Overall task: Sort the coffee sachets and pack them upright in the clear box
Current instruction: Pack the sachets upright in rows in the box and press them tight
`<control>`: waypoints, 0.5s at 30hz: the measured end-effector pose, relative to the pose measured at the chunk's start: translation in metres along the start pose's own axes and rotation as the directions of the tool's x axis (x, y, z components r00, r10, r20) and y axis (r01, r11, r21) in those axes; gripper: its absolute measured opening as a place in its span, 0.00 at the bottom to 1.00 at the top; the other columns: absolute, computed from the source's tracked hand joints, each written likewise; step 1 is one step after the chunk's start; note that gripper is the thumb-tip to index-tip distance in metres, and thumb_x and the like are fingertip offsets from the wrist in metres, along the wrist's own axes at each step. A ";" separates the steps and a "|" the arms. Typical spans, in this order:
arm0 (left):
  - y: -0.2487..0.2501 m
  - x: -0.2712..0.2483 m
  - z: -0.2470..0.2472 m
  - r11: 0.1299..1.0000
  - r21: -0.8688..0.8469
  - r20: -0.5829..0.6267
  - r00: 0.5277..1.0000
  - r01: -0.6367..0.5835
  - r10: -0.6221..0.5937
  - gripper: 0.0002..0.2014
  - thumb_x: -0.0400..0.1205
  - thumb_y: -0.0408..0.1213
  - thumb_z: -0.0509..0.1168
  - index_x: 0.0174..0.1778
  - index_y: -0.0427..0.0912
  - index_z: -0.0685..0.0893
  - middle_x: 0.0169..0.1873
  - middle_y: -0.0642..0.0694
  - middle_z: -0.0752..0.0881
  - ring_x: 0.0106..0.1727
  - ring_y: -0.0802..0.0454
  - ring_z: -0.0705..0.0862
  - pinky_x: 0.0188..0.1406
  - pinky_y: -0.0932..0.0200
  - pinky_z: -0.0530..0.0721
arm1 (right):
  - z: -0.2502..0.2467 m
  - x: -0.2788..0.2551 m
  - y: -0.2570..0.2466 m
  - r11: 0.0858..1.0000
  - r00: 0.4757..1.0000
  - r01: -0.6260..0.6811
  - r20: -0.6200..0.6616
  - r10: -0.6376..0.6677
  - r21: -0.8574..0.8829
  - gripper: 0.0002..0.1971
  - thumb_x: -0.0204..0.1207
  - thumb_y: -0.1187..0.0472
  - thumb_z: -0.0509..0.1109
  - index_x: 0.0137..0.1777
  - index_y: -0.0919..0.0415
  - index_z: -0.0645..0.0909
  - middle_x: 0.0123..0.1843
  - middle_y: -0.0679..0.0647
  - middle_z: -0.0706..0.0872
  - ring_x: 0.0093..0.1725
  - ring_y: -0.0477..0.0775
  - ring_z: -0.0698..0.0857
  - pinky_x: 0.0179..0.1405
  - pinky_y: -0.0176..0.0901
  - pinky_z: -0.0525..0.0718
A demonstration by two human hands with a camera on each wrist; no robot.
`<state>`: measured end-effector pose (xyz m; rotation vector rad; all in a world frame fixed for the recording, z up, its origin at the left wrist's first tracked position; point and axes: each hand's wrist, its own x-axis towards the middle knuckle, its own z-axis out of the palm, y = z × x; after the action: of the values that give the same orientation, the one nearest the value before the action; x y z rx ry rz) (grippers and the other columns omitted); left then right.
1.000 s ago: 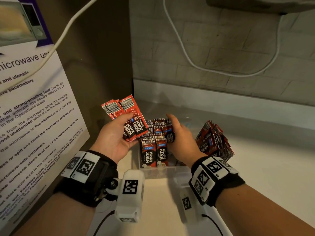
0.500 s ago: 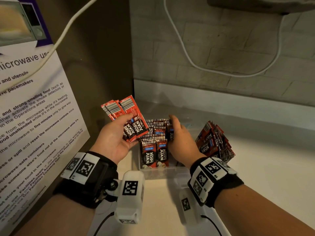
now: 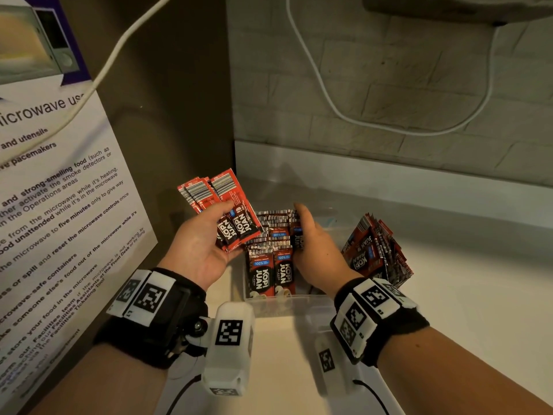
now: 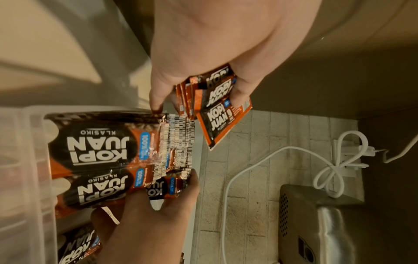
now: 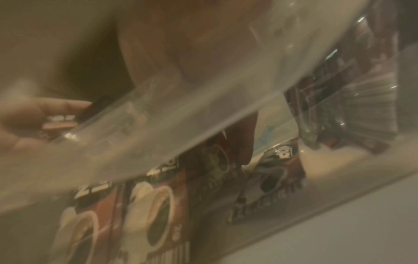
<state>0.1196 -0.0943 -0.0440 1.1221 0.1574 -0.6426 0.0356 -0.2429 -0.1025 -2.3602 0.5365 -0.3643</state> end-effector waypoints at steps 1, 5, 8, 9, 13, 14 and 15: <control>0.000 0.000 0.000 1.000 -0.001 0.002 1.000 0.000 0.000 0.05 0.80 0.34 0.70 0.51 0.44 0.84 0.44 0.45 0.91 0.51 0.45 0.90 0.61 0.36 0.83 | 0.000 0.000 0.000 1.000 1.000 -0.002 0.000 0.002 0.005 0.41 0.77 0.67 0.69 0.84 0.51 0.49 0.74 0.57 0.75 0.69 0.56 0.78 0.68 0.52 0.79; 0.001 -0.001 0.000 1.000 -0.002 0.005 1.000 -0.008 0.008 0.07 0.80 0.34 0.69 0.52 0.44 0.84 0.42 0.45 0.91 0.50 0.45 0.90 0.58 0.38 0.85 | -0.001 -0.001 -0.002 0.999 1.000 -0.014 0.021 0.013 0.036 0.44 0.77 0.67 0.69 0.84 0.50 0.45 0.74 0.57 0.74 0.70 0.56 0.77 0.69 0.53 0.78; 0.001 -0.002 -0.001 1.000 0.003 -0.002 1.000 -0.010 0.010 0.06 0.80 0.34 0.69 0.52 0.44 0.84 0.43 0.45 0.91 0.51 0.45 0.90 0.58 0.37 0.84 | -0.004 -0.003 -0.003 0.998 0.999 -0.029 0.042 0.027 0.059 0.47 0.76 0.68 0.70 0.84 0.48 0.41 0.74 0.57 0.75 0.69 0.56 0.78 0.69 0.55 0.78; 0.002 -0.002 -0.001 1.000 0.003 -0.005 1.000 -0.011 0.011 0.06 0.80 0.34 0.69 0.52 0.44 0.84 0.43 0.45 0.91 0.51 0.45 0.90 0.58 0.37 0.84 | -0.007 -0.003 -0.005 0.997 0.998 -0.043 0.050 0.039 0.070 0.48 0.76 0.69 0.70 0.84 0.47 0.40 0.74 0.57 0.75 0.68 0.57 0.79 0.68 0.56 0.79; 0.003 -0.003 -0.003 1.000 -0.004 -0.013 1.000 -0.017 0.017 0.07 0.80 0.35 0.69 0.53 0.44 0.84 0.44 0.45 0.91 0.51 0.45 0.90 0.59 0.37 0.83 | -0.022 -0.006 -0.010 0.988 0.981 -0.107 -0.147 0.124 0.114 0.37 0.76 0.71 0.66 0.81 0.53 0.54 0.72 0.60 0.74 0.59 0.60 0.83 0.57 0.52 0.84; 0.003 -0.003 -0.003 1.000 -0.008 -0.014 1.000 -0.018 0.017 0.06 0.80 0.35 0.69 0.52 0.44 0.83 0.45 0.45 0.91 0.51 0.45 0.90 0.60 0.36 0.83 | -0.027 -0.008 -0.011 0.989 0.955 -0.127 -0.259 0.144 0.082 0.30 0.77 0.71 0.66 0.77 0.58 0.61 0.69 0.62 0.76 0.56 0.58 0.82 0.52 0.48 0.83; 0.002 -0.003 -0.003 1.000 -0.014 -0.014 1.000 -0.017 0.016 0.06 0.80 0.35 0.69 0.52 0.45 0.83 0.45 0.45 0.91 0.52 0.45 0.90 0.61 0.36 0.83 | -0.031 -0.009 -0.012 0.987 0.928 -0.154 -0.339 0.158 0.040 0.23 0.77 0.71 0.65 0.70 0.62 0.65 0.65 0.62 0.78 0.52 0.56 0.80 0.47 0.45 0.81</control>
<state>0.1190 -0.0894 -0.0422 1.1139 0.1641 -0.6184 0.0188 -0.2479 -0.0727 -2.2333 0.8755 -0.7076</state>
